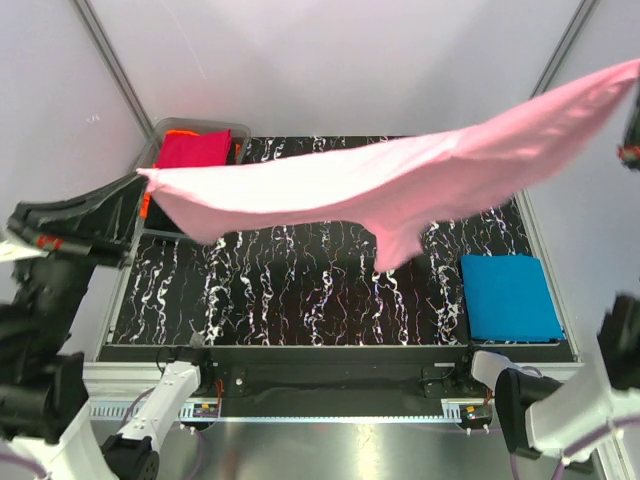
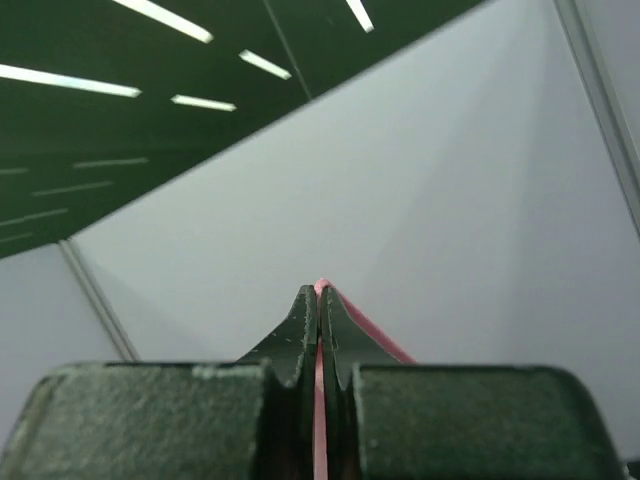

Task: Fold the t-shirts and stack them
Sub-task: Flatten the tshirt out

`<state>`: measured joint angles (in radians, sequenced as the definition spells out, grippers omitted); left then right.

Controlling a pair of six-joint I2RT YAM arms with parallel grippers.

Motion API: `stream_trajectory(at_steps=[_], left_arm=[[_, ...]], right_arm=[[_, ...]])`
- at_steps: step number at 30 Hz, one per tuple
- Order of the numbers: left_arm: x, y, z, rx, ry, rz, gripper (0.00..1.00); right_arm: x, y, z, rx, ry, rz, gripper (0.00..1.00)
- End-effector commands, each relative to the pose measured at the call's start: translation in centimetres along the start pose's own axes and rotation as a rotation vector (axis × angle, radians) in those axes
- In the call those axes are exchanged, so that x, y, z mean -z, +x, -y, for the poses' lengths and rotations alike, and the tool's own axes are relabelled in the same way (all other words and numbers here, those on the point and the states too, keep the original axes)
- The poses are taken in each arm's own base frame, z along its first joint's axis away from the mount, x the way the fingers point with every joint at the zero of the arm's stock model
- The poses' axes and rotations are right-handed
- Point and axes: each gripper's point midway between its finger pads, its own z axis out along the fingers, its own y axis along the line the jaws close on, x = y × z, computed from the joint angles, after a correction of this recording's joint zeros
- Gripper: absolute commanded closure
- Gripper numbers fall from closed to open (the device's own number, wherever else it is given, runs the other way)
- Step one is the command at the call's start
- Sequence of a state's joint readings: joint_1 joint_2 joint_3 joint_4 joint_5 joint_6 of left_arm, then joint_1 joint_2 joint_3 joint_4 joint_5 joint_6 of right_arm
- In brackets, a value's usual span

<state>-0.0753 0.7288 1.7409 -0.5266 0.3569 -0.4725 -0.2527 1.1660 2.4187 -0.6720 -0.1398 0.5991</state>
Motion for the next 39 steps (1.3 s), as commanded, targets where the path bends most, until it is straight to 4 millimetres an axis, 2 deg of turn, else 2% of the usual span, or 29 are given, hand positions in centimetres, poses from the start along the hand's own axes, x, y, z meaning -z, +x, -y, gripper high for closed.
stream_trajectory(at_steps=[1, 3, 6, 7, 9, 10, 11, 13, 14, 15, 16, 17, 18, 19, 20, 21, 22, 24, 25, 26, 27, 28, 29, 31, 34, 37, 39], left_arm=[[0.7, 0.0, -1.4, -0.034, -0.075, 0.000, 1.00], [1.2, 0.4, -2.9, -0.047, -0.152, -0.005, 1.00], [0.4, 2.9, -5.9, -0.040, -0.260, -0.067, 1.00], [0.1, 4.7, -7.7, -0.028, -0.320, -0.101, 1.00], [-0.6, 6.8, -9.8, -0.013, -0.385, -0.145, 1.00], [-0.8, 8.9, -11.2, -0.007, -0.423, -0.193, 1.00], [-0.9, 9.9, -12.6, -0.011, -0.474, -0.211, 1.00], [-1.5, 14.1, -15.7, -0.001, -0.557, -0.311, 1.00], [-1.8, 15.4, -16.7, -0.001, -0.583, -0.336, 1.00], [-1.9, 18.6, -18.4, 0.006, -0.616, -0.409, 1.00], [-2.1, 20.2, -19.3, 0.013, -0.633, -0.442, 1.00], [-2.2, 21.5, -20.1, 0.017, -0.647, -0.467, 1.00], [-2.3, 23.5, -21.2, 0.021, -0.661, -0.488, 1.00], [-2.6, 25.6, -22.7, 0.029, -0.686, -0.533, 1.00], [-3.3, 26.4, -23.5, 0.028, -0.689, -0.530, 1.00], [-3.0, 28.3, -24.9, 0.034, -0.718, -0.568, 1.00], [-3.3, 30.9, -26.4, 0.052, -0.741, -0.623, 1.00], [-4.5, 33.6, -27.9, 0.074, -0.723, -0.661, 1.00], [-5.0, 34.6, -28.6, 0.077, -0.720, -0.677, 1.00], [-5.4, 37.5, -30.0, 0.090, -0.730, -0.725, 1.00], [-5.9, 38.2, -30.8, 0.093, -0.740, -0.731, 1.00], [-6.1, 39.5, -31.5, 0.097, -0.743, -0.752, 1.00], [-6.3, 41.5, -32.5, 0.103, -0.750, -0.782, 1.00], [-7.4, 42.5, -33.4, 0.109, -0.745, -0.795, 1.00], [-8.4, 44.1, -34.2, 0.124, -0.731, -0.819, 1.00], [-8.9, 44.5, -34.5, 0.116, -0.721, -0.824, 1.00], [-9.3, 43.8, -34.4, 0.105, -0.711, -0.819, 1.00]], right_arm=[[1.5, -2.4, -1.6, 0.015, -0.026, 0.063, 1.00], [1.0, -2.2, -1.7, 0.007, -0.034, 0.054, 1.00], [-1.3, 0.0, 0.0, -0.008, -0.009, -0.005, 1.00], [-2.7, 1.4, 1.0, -0.020, 0.008, -0.036, 1.00], [-4.6, 4.4, 3.1, -0.043, 0.041, -0.109, 1.00], [-5.6, 5.5, 4.0, -0.050, 0.052, -0.131, 1.00], [-7.2, 8.6, 6.4, -0.067, 0.096, -0.198, 1.00], [-9.2, 12.0, 8.7, -0.088, 0.120, -0.263, 1.00], [-10.0, 15.5, 11.1, -0.113, 0.162, -0.326, 1.00], [-10.5, 17.2, 12.1, -0.138, 0.163, -0.352, 1.00], [-11.9, 19.0, 13.4, -0.163, 0.164, -0.355, 1.00], [-12.1, 22.6, 15.7, -0.187, 0.201, -0.414, 1.00], [-12.4, 24.8, 16.6, -0.197, 0.209, -0.443, 1.00], [-13.1, 27.9, 18.6, -0.200, 0.237, -0.483, 1.00], [-13.0, 30.6, 20.2, -0.202, 0.270, -0.530, 1.00], [-13.2, 32.8, 20.5, -0.198, 0.265, -0.560, 1.00], [-13.2, 36.4, 22.7, -0.187, 0.300, -0.615, 1.00], [-12.8, 40.7, 24.5, -0.192, 0.321, -0.688, 1.00], [-12.7, 44.2, 25.8, -0.184, 0.325, -0.737, 1.00], [-12.8, 45.6, 26.3, -0.180, 0.327, -0.757, 1.00], [-12.6, 47.3, 26.8, -0.181, 0.329, -0.785, 1.00], [-12.1, 50.0, 28.0, -0.178, 0.338, -0.829, 1.00], [-12.2, 50.9, 28.4, -0.174, 0.336, -0.841, 1.00], [-11.7, 53.6, 29.7, -0.165, 0.350, -0.883, 1.00], [-11.2, 55.6, 30.9, -0.155, 0.360, -0.916, 1.00], [-11.3, 55.8, 31.0, -0.157, 0.361, -0.919, 1.00], [-11.6, 55.3, 30.8, -0.156, 0.362, -0.912, 1.00]])
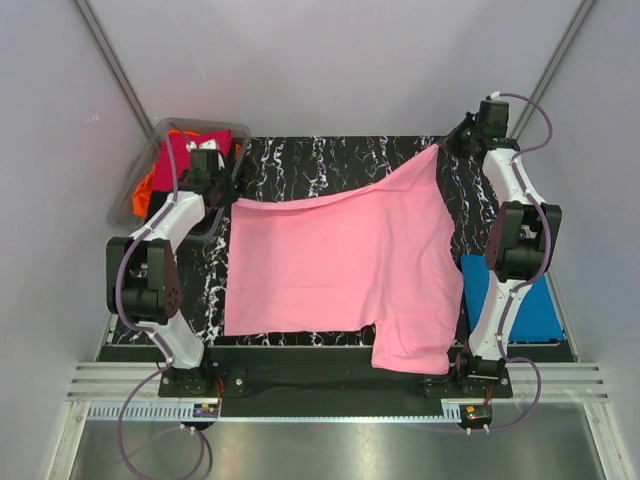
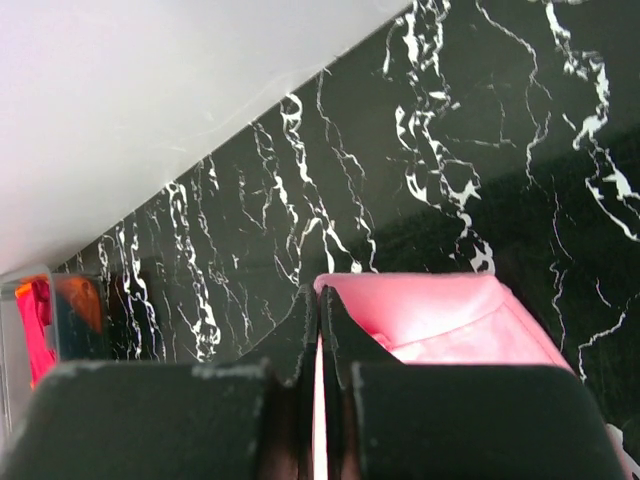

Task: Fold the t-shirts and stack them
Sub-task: Flatten the tshirt out

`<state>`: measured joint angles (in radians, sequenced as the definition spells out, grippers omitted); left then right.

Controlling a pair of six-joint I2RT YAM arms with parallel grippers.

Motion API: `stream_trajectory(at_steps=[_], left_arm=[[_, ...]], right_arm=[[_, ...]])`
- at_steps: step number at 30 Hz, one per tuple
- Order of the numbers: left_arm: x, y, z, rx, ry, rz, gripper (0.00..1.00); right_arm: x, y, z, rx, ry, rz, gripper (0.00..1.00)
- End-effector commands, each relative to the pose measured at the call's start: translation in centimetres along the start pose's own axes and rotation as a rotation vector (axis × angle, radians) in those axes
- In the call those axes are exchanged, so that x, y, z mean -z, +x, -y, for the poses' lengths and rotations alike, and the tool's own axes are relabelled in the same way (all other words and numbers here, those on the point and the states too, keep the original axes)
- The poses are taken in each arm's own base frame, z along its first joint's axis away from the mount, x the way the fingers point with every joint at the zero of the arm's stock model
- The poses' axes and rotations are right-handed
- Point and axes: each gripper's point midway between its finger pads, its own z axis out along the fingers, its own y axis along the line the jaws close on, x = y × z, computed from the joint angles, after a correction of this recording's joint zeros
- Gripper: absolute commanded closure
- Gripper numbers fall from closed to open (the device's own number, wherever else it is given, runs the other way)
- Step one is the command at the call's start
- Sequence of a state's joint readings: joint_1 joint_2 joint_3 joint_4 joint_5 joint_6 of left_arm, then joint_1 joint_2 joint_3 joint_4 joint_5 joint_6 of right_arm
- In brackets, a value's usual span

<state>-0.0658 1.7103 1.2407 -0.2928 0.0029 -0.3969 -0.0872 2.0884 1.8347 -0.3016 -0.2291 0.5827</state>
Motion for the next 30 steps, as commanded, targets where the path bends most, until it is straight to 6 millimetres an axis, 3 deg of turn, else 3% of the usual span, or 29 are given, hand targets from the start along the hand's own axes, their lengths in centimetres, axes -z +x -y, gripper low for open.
stream_trajectory(at_steps=[1, 5, 9, 10, 12, 13, 15, 16, 17, 18, 19, 20, 21, 22, 24, 25, 26, 27, 29, 30], left_arm=[[2.2, -6.5, 2.7, -0.032, 0.094, 0.180, 1.00], [4.9, -7.9, 3.9, -0.034, 0.144, 0.218, 1.00], [10.8, -10.9, 6.1, -0.027, 0.233, 0.315, 1.00], [12.6, -11.5, 6.7, -0.026, 0.260, 0.343, 1.00], [17.7, -13.5, 7.8, -0.032, 0.316, 0.440, 1.00], [19.6, -14.0, 8.2, -0.032, 0.335, 0.470, 1.00], [25.4, -15.1, 8.9, -0.040, 0.384, 0.567, 1.00], [27.3, -15.3, 9.1, -0.046, 0.407, 0.597, 1.00], [29.4, -15.3, 9.2, -0.050, 0.422, 0.627, 1.00], [33.3, -15.6, 9.5, -0.059, 0.454, 0.697, 1.00], [35.6, -15.6, 9.6, -0.071, 0.474, 0.738, 1.00], [37.9, -15.4, 9.6, -0.079, 0.489, 0.770, 1.00], [41.4, -15.0, 9.5, -0.091, 0.517, 0.834, 1.00], [43.2, -14.7, 9.5, -0.104, 0.530, 0.866, 1.00], [48.1, -13.8, 9.4, -0.120, 0.568, 0.944, 1.00], [49.5, -13.5, 9.3, -0.120, 0.571, 0.968, 1.00], [51.6, -13.0, 9.4, -0.124, 0.601, 0.998, 1.00], [53.1, -12.7, 9.3, -0.119, 0.620, 1.022, 1.00], [57.0, -11.8, 8.7, -0.113, 0.653, 1.088, 1.00], [58.2, -11.4, 8.4, -0.112, 0.663, 1.108, 1.00]], right_arm=[[2.6, -5.3, -4.4, 0.066, -0.104, 0.146, 1.00], [6.0, -8.2, -7.2, 0.077, -0.147, 0.230, 1.00], [11.4, -11.6, -11.5, 0.087, -0.228, 0.338, 1.00], [14.1, -12.8, -13.3, 0.100, -0.263, 0.386, 1.00], [17.1, -13.9, -14.8, 0.112, -0.290, 0.440, 1.00], [20.4, -14.8, -16.4, 0.123, -0.325, 0.491, 1.00], [23.9, -15.6, -17.6, 0.127, -0.347, 0.551, 1.00], [27.7, -16.1, -18.9, 0.137, -0.383, 0.604, 1.00], [29.6, -16.3, -19.4, 0.140, -0.392, 0.636, 1.00], [31.5, -16.5, -19.9, 0.146, -0.406, 0.667, 1.00], [35.5, -16.4, -20.7, 0.155, -0.436, 0.722, 1.00], [37.5, -16.4, -21.0, 0.160, -0.443, 0.761, 1.00], [39.5, -16.4, -21.3, 0.173, -0.457, 0.799, 1.00], [43.7, -15.9, -22.0, 0.188, -0.490, 0.860, 1.00], [48.0, -15.6, -22.3, 0.197, -0.512, 0.938, 1.00], [52.2, -14.7, -22.8, 0.210, -0.550, 0.997, 1.00], [54.0, -14.3, -22.9, 0.214, -0.565, 1.028, 1.00], [57.2, -13.4, -23.0, 0.227, -0.593, 1.075, 1.00], [60.3, -12.4, -23.0, 0.233, -0.616, 1.121, 1.00], [62.7, -11.6, -22.9, 0.240, -0.637, 1.159, 1.00]])
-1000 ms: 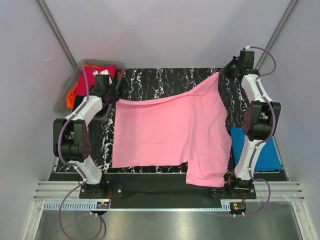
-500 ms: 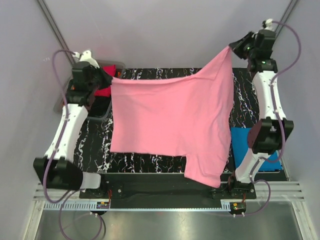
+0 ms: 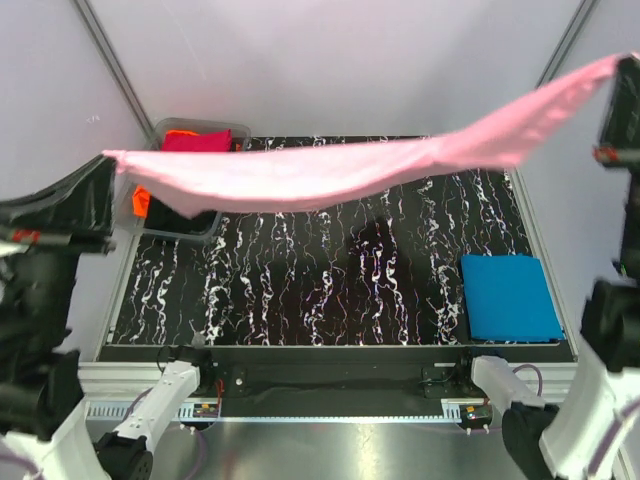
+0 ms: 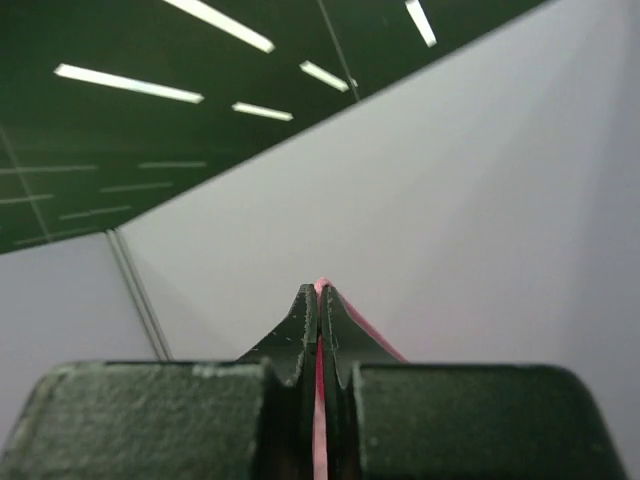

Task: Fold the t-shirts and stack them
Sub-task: Flatten the tshirt out

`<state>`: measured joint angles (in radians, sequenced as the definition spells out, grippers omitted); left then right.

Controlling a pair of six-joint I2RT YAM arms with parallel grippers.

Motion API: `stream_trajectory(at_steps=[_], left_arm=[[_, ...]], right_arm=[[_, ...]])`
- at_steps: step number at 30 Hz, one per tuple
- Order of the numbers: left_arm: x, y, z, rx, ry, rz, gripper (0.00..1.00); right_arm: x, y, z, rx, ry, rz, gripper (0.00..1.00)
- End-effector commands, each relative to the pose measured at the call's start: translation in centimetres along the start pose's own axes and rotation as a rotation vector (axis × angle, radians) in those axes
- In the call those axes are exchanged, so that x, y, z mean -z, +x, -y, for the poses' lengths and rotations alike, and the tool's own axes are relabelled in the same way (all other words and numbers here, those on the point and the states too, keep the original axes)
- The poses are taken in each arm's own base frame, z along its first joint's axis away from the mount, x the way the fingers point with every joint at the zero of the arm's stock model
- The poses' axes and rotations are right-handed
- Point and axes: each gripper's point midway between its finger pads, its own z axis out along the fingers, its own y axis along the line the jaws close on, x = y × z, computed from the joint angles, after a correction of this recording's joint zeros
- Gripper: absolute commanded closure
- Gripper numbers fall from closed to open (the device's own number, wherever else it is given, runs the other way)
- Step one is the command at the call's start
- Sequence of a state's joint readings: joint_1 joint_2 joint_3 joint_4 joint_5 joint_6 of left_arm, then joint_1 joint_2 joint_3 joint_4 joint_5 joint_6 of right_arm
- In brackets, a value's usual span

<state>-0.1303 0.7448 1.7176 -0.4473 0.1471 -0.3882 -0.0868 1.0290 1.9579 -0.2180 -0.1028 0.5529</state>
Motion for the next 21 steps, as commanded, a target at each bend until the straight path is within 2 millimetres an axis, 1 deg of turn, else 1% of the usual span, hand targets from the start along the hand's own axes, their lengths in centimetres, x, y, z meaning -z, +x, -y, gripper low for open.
stream_trajectory(at_steps=[1, 2, 3, 5, 6, 8, 9, 10, 11, 12, 13, 14, 15, 16, 17, 18, 19, 20, 21], left_arm=[[2.2, -1.7, 0.6, -0.002, -0.008, 0.022, 1.00], [3.1, -3.0, 1.1, 0.000, 0.008, 0.050, 1.00], [3.6, -3.5, 1.2, -0.004, 0.007, 0.064, 1.00], [4.8, -4.9, 1.2, -0.005, -0.008, 0.103, 1.00], [5.0, -5.0, 1.0, -0.011, -0.020, 0.105, 1.00], [5.1, -5.1, 0.1, -0.012, -0.062, 0.111, 1.00], [4.7, -4.9, -0.3, -0.023, -0.078, 0.104, 1.00], [4.5, -4.6, -0.9, -0.028, -0.107, 0.096, 1.00], [4.0, -4.0, -1.3, -0.033, -0.121, 0.081, 1.00], [3.1, -3.1, -1.9, -0.046, -0.138, 0.055, 1.00], [2.7, -2.3, -2.6, -0.054, -0.168, 0.035, 1.00], [2.0, -0.8, -3.4, -0.060, -0.188, -0.003, 1.00], [1.0, 0.6, -4.2, -0.072, -0.210, -0.038, 1.00], [0.5, 1.6, -5.1, -0.079, -0.243, -0.063, 1.00], [-0.2, 3.7, -6.1, -0.084, -0.273, -0.113, 1.00], [-0.8, 5.2, -6.9, -0.095, -0.297, -0.148, 1.00], [-1.1, 6.4, -8.0, -0.102, -0.336, -0.173, 1.00], [-1.4, 9.0, -9.3, -0.112, -0.373, -0.231, 1.00], [-1.6, 10.4, -10.1, -0.128, -0.394, -0.260, 1.00]], right_arm=[[1.9, -2.9, -1.1, 0.035, -0.001, 0.089, 1.00], [2.5, -3.7, -1.6, 0.038, -0.005, 0.108, 1.00], [3.6, -4.9, -2.5, 0.042, -0.019, 0.136, 1.00], [4.5, -6.3, -3.2, 0.044, -0.023, 0.172, 1.00], [4.8, -6.8, -3.5, 0.044, -0.026, 0.185, 1.00], [4.9, -7.7, -3.9, 0.043, -0.033, 0.209, 1.00], [4.1, -7.2, -3.5, 0.043, -0.024, 0.198, 1.00], [3.7, -7.4, -3.5, 0.043, -0.026, 0.202, 1.00], [3.2, -7.0, -3.3, 0.041, -0.022, 0.194, 1.00], [1.8, -5.8, -2.3, 0.035, -0.006, 0.164, 1.00], [1.2, -5.2, -2.0, 0.033, -0.003, 0.151, 1.00], [0.5, -4.4, -1.5, 0.022, -0.002, 0.129, 1.00], [-0.8, -2.8, -0.4, 0.015, 0.016, 0.095, 1.00], [-1.6, -1.2, 0.7, 0.009, 0.033, 0.062, 1.00], [-2.2, 0.1, 1.5, 0.001, 0.046, 0.034, 1.00], [-3.3, 2.1, 2.9, -0.007, 0.068, -0.009, 1.00], [-3.8, 4.4, 4.5, -0.015, 0.094, -0.057, 1.00], [-4.2, 5.9, 5.4, -0.022, 0.106, -0.084, 1.00], [-4.7, 7.8, 6.7, -0.027, 0.126, -0.117, 1.00]])
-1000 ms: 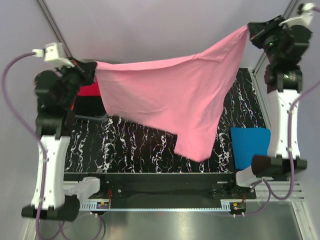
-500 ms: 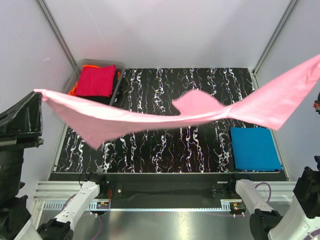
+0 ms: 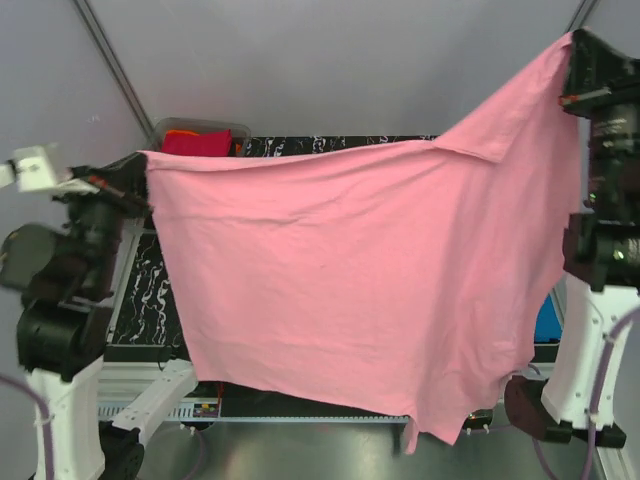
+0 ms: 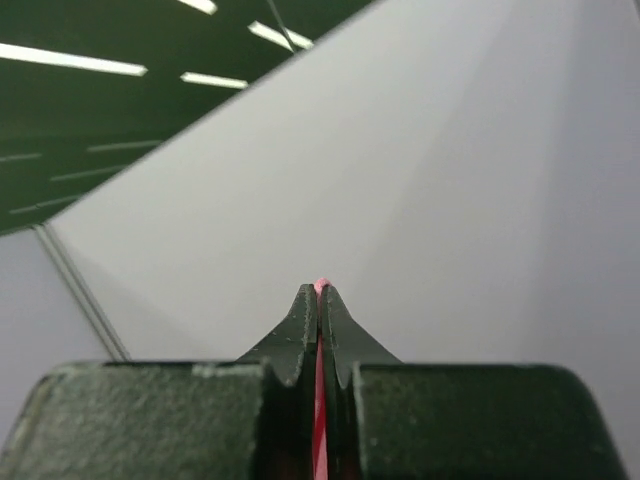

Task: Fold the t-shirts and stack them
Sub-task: Flatten the tshirt out, then fold the tshirt

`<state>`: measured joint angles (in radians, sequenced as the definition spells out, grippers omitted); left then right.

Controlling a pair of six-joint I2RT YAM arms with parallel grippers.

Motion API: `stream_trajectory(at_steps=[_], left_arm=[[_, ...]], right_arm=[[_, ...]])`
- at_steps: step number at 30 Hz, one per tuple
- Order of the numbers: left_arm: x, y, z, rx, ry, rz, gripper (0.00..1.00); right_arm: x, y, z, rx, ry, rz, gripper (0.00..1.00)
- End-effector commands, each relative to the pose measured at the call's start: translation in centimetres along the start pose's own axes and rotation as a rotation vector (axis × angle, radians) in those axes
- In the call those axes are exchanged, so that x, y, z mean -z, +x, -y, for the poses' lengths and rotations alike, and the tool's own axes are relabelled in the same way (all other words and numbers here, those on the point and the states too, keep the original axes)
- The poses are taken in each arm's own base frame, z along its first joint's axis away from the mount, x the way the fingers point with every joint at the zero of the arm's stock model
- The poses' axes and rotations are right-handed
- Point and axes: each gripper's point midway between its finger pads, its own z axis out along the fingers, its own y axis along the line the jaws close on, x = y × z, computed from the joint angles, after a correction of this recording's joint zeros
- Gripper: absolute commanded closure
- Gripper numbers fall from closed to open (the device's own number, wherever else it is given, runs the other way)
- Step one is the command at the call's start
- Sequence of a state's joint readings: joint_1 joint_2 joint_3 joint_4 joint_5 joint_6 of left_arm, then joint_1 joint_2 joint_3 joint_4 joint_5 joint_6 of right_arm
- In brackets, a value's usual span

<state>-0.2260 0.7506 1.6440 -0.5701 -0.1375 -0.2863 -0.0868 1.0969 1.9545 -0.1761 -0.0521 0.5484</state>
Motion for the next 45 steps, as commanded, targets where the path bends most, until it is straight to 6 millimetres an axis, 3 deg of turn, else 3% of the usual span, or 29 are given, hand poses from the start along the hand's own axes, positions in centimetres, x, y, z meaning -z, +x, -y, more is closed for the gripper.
stream_trajectory(at_steps=[1, 2, 3, 4, 5, 7, 8, 9, 11, 12, 14, 15, 16, 17, 19, 21, 25, 30, 35, 38, 39, 45], left_arm=[[-4.3, 7.1, -3.9, -0.086, -0.170, -0.158, 1.00], [-5.0, 10.1, -4.8, -0.107, -0.189, -0.220, 1.00], [-5.5, 11.6, -5.2, -0.124, -0.196, -0.248, 1.00], [-6.5, 14.9, -6.2, -0.144, -0.216, -0.307, 1.00], [-7.1, 16.5, -6.7, -0.155, -0.225, -0.335, 1.00], [-8.4, 19.1, -7.6, -0.182, -0.237, -0.355, 1.00], [-8.9, 23.0, -8.8, -0.204, -0.259, -0.435, 1.00], [-9.3, 24.4, -9.4, -0.219, -0.267, -0.454, 1.00], [-10.7, 28.9, -11.2, -0.234, -0.300, -0.514, 1.00], [-11.1, 30.1, -11.8, -0.233, -0.311, -0.530, 1.00], [-12.6, 33.4, -13.4, -0.229, -0.337, -0.588, 1.00], [-13.2, 34.5, -13.7, -0.227, -0.338, -0.609, 1.00], [-14.4, 34.5, -13.5, -0.219, -0.323, -0.613, 1.00], [-15.0, 36.7, -14.3, -0.223, -0.333, -0.662, 1.00], [-16.6, 37.4, -14.1, -0.220, -0.310, -0.669, 1.00], [-17.3, 39.6, -14.8, -0.231, -0.311, -0.715, 1.00], [-18.3, 41.6, -15.3, -0.235, -0.305, -0.760, 1.00], [-17.8, 43.4, -16.0, -0.228, -0.313, -0.812, 1.00], [-16.2, 44.7, -17.8, -0.253, -0.394, -0.875, 1.00], [-15.3, 45.5, -18.9, -0.276, -0.439, -0.912, 1.00], [-14.9, 45.6, -19.3, -0.282, -0.453, -0.934, 1.00], [-14.4, 45.9, -20.8, -0.274, -0.516, -0.974, 1.00]], right_arm=[[-2.7, 9.4, 6.2, -0.033, 0.106, -0.182, 1.00], [-3.0, 10.7, 7.1, -0.037, 0.113, -0.194, 1.00], [-3.4, 13.2, 8.7, -0.043, 0.139, -0.234, 1.00], [-3.2, 16.2, 10.6, -0.049, 0.167, -0.292, 1.00], [-3.5, 17.7, 11.4, -0.052, 0.167, -0.310, 1.00], [-3.3, 23.2, 14.8, -0.064, 0.209, -0.403, 1.00], [-3.7, 24.4, 15.4, -0.067, 0.192, -0.401, 1.00], [-3.7, 27.7, 17.5, -0.077, 0.220, -0.451, 1.00], [-3.4, 31.5, 19.5, -0.084, 0.234, -0.514, 1.00], [-3.1, 34.9, 21.6, -0.089, 0.263, -0.574, 1.00], [-3.4, 37.5, 22.7, -0.089, 0.262, -0.611, 1.00], [-3.0, 40.2, 24.3, -0.095, 0.284, -0.658, 1.00], [-3.5, 40.8, 24.4, -0.096, 0.275, -0.665, 1.00], [-3.5, 41.9, 24.9, -0.089, 0.273, -0.684, 1.00], [-3.6, 44.8, 26.3, -0.091, 0.280, -0.733, 1.00], [-3.2, 47.1, 27.5, -0.099, 0.291, -0.769, 1.00], [-2.5, 49.1, 28.9, -0.101, 0.321, -0.816, 1.00], [-1.0, 48.9, 28.9, -0.101, 0.364, -0.862, 1.00], [2.3, 48.1, 29.1, -0.098, 0.464, -0.931, 1.00], [4.0, 46.7, 28.9, -0.101, 0.526, -0.928, 1.00], [5.4, 47.1, 29.2, -0.105, 0.550, -0.951, 1.00], [9.2, 46.9, 28.8, -0.141, 0.623, -1.021, 1.00]])
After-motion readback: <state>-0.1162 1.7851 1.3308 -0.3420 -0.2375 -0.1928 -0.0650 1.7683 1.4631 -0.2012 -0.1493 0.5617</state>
